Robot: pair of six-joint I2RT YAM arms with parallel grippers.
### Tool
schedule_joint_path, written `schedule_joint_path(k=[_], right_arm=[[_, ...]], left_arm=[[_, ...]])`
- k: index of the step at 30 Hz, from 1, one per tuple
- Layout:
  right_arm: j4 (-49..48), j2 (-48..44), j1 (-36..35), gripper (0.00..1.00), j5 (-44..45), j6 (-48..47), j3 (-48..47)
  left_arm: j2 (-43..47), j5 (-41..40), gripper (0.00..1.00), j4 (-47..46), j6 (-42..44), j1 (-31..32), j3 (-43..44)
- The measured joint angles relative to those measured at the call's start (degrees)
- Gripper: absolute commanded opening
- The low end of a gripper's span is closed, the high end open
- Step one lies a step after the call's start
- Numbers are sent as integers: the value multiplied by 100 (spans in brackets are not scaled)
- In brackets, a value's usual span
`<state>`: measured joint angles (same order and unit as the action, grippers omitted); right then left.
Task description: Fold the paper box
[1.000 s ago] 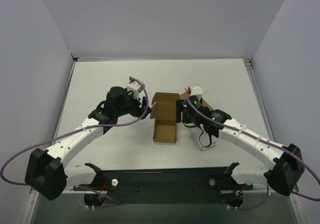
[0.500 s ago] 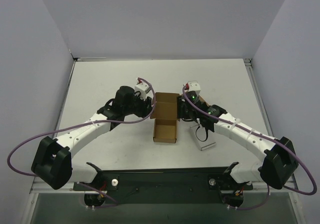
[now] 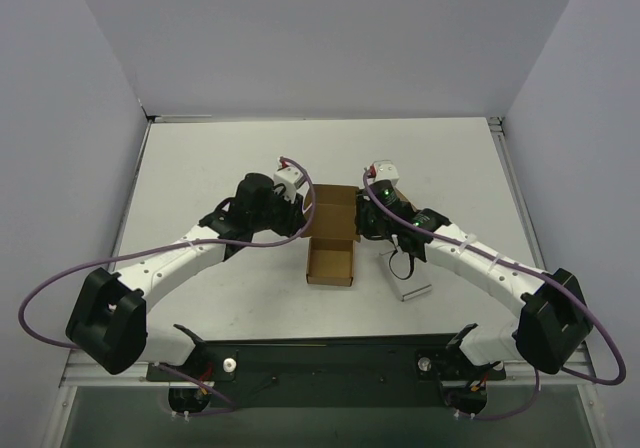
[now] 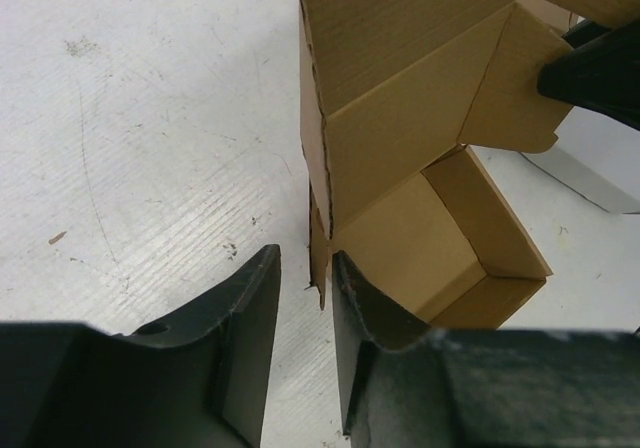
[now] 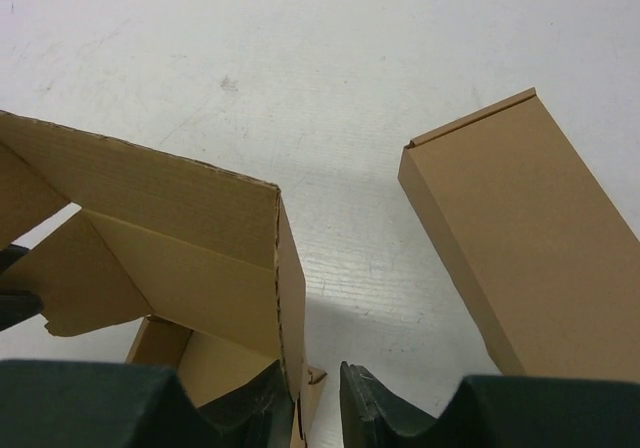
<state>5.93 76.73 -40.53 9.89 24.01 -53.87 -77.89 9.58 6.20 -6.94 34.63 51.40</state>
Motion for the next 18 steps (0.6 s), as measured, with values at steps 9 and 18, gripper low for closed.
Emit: schedule_joint_path(k=[9, 18], right_arm=[[-162, 160, -7, 13, -85, 68, 0], [-216, 278, -476, 8, 535, 267, 59]], left_arm=[[-168, -61, 0, 11, -90, 144, 116], [-175, -1305, 0, 227, -289, 820, 256]])
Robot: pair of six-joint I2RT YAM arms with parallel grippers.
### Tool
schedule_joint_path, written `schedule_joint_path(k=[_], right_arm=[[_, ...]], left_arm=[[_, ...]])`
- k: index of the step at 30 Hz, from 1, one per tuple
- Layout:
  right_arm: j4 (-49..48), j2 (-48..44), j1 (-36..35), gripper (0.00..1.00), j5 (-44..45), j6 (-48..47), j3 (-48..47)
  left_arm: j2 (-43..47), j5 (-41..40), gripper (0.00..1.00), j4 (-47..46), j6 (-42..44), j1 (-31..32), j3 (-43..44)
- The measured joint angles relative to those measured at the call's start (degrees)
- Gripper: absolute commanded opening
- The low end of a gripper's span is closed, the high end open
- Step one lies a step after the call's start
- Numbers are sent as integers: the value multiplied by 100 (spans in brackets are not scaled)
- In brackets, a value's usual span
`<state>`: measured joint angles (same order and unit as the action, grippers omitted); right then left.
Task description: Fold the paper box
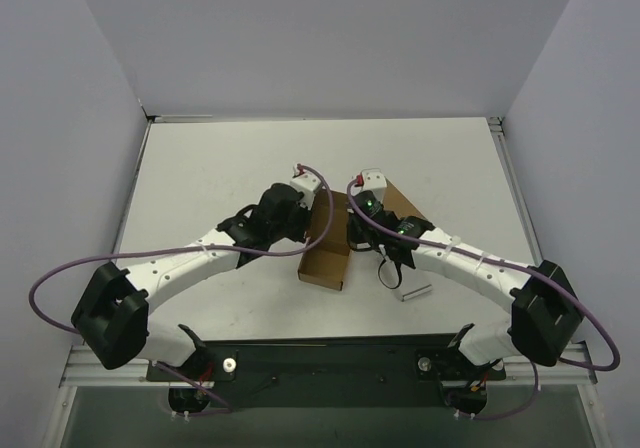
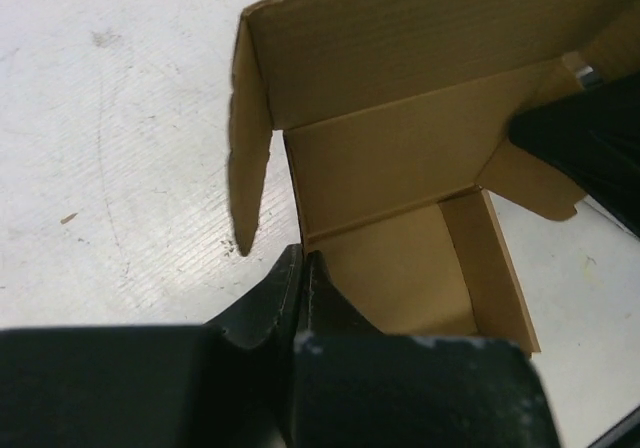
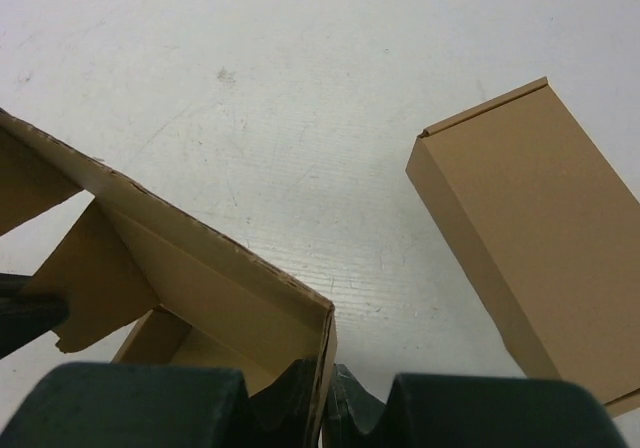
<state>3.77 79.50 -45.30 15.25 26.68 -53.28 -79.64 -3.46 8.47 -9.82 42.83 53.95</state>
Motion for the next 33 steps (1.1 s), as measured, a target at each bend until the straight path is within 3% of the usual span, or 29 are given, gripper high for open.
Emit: schedule_joint_path(k=[5, 11, 21, 33], right_arm=[[-96, -11, -496, 8, 868, 249, 120], [-752, -179, -988, 8, 1775, 667, 723], [-1058, -184, -1475, 7, 2433, 903, 1067], [-1884, 13, -1344, 0, 2586, -105, 815]], left_arm=[[-7, -1311, 0, -149, -306, 660, -122], [175, -2529, 0, -1266, -671, 1322, -966], [531, -3292, 0, -2142, -1088, 1895, -1937], [811, -3731, 0, -2627, -706, 1939, -2074]])
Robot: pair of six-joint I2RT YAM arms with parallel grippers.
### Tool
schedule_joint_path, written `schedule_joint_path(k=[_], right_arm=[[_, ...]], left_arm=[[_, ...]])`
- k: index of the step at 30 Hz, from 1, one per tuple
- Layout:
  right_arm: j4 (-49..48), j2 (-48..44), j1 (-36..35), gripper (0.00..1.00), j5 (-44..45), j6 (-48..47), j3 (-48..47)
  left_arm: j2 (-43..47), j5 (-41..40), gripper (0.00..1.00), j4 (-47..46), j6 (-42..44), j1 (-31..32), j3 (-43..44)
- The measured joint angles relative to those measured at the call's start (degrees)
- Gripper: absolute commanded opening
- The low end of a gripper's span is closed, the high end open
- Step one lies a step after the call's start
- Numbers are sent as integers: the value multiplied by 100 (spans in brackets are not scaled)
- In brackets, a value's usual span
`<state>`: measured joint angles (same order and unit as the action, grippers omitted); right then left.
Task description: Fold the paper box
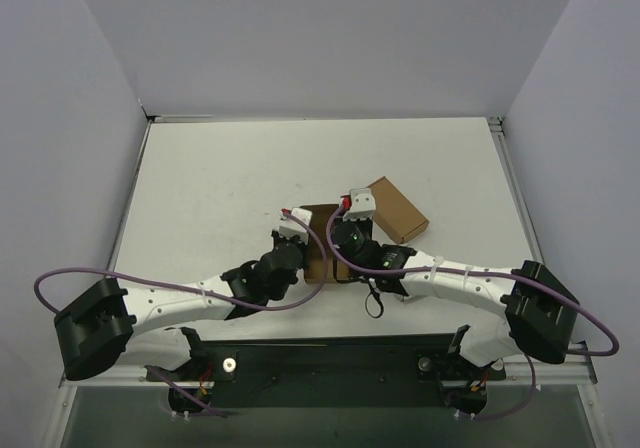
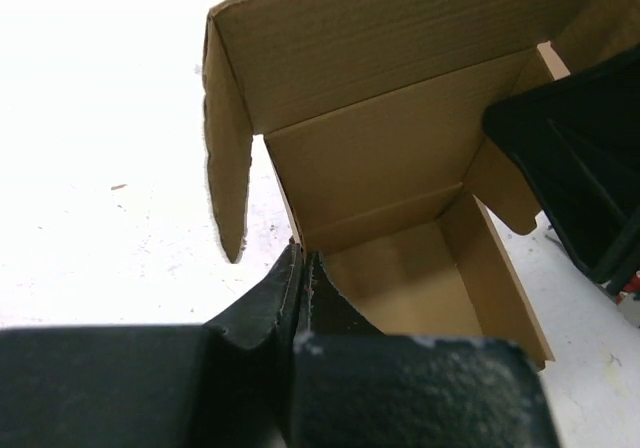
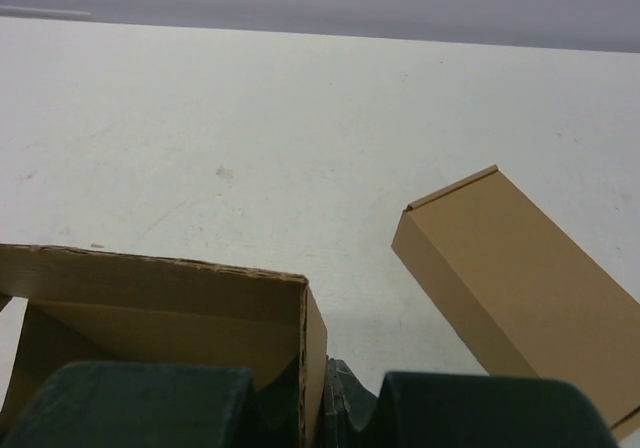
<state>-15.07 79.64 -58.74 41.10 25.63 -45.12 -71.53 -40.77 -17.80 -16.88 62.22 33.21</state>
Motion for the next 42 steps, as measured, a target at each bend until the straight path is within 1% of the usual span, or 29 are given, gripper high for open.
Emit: schedule_joint_path(k=[3, 7, 12, 20, 24, 27, 30, 31, 34, 36, 39, 41, 42], right_arm=[[-468, 20, 33, 0, -39, -188, 105], [-1034, 26, 9, 0, -52, -203, 540], [-1751, 37, -157, 0, 262, -166, 949], [-1917, 116, -660, 4, 1099, -76, 1067], [-1915, 157, -1016, 10, 1598, 22, 1128], [-1810, 157, -1257, 16, 1891, 278, 1154], [-1510, 157, -1414, 20, 2065, 726, 1150], [-1408, 157, -1445, 24, 2100, 846, 1145], [-960, 157, -1561, 27, 2170, 1309, 1128], [-734, 142, -1622, 33, 2192, 1513, 1117], [-415, 39, -1733, 46, 2221, 1792, 1115], [-114, -79, -1834, 55, 2260, 2000, 1099], [96, -166, -1906, 62, 2295, 2114, 1082]], left_arm=[[22, -72, 0, -350, 87, 0, -164], [24, -48, 0, -756, 105, 37, -498], [17, -74, 0, -1300, 103, 157, -796], [-96, -367, 0, -1864, 101, 409, -1032], [-133, -660, 0, -2074, 81, 640, -1174], [-133, -916, 0, -2240, 44, 841, -1311], [-142, -1117, 0, -2317, -31, 1040, -1390], [-151, -1172, 0, -2321, -59, 1106, -1401], [-201, -1316, 0, -2343, -144, 1270, -1423], [-249, -1414, 0, -2358, -201, 1366, -1423], [-299, -1556, 0, -2361, -249, 1523, -1423], [-332, -1641, 0, -2354, -289, 1613, -1423], [-343, -1690, 0, -2350, -313, 1650, -1423]])
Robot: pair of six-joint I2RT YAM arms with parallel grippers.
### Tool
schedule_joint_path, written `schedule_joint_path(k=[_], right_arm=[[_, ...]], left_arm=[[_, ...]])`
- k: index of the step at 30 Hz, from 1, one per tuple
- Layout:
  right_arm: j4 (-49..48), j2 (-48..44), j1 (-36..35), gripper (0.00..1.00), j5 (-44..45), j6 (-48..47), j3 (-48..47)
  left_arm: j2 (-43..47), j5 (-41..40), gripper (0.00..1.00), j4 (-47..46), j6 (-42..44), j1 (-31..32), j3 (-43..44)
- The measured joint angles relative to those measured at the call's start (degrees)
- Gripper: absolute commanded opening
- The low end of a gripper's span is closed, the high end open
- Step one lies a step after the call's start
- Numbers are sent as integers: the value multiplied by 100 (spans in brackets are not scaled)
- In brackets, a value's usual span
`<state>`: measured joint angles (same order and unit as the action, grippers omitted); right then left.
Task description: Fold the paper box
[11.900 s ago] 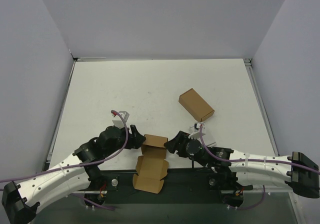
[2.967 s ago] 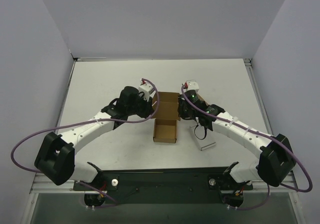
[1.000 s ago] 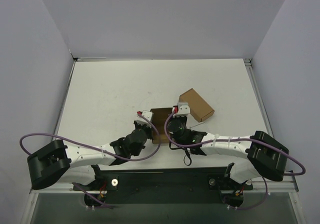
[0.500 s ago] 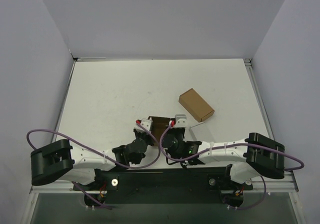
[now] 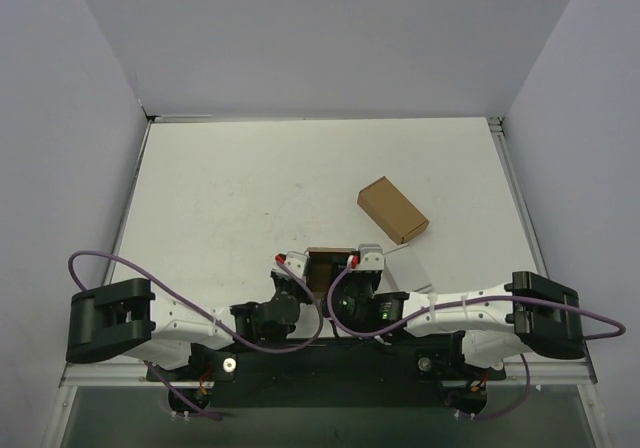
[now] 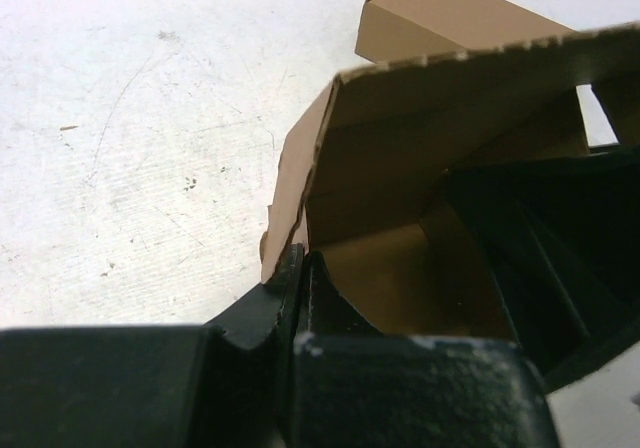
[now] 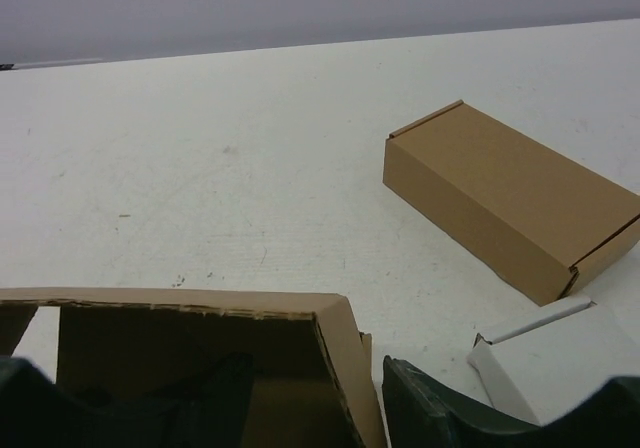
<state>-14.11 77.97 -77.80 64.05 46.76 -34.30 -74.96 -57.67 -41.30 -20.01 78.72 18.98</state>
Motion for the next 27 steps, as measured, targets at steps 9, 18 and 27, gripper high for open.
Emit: schedule_joint_path(k=[9, 18, 27], right_arm=[[1980, -800, -1126, 71, 304, 1425, -57], [4074, -1998, -1993, 80, 286, 2677, -68], [3812, -3762, 7, 83, -1585, 1534, -131]], left_arm=[[-289, -420, 0, 225, -162, 173, 170], [-328, -581, 0, 492, -205, 251, 249], [-240, -597, 0, 638, -273, 262, 236]])
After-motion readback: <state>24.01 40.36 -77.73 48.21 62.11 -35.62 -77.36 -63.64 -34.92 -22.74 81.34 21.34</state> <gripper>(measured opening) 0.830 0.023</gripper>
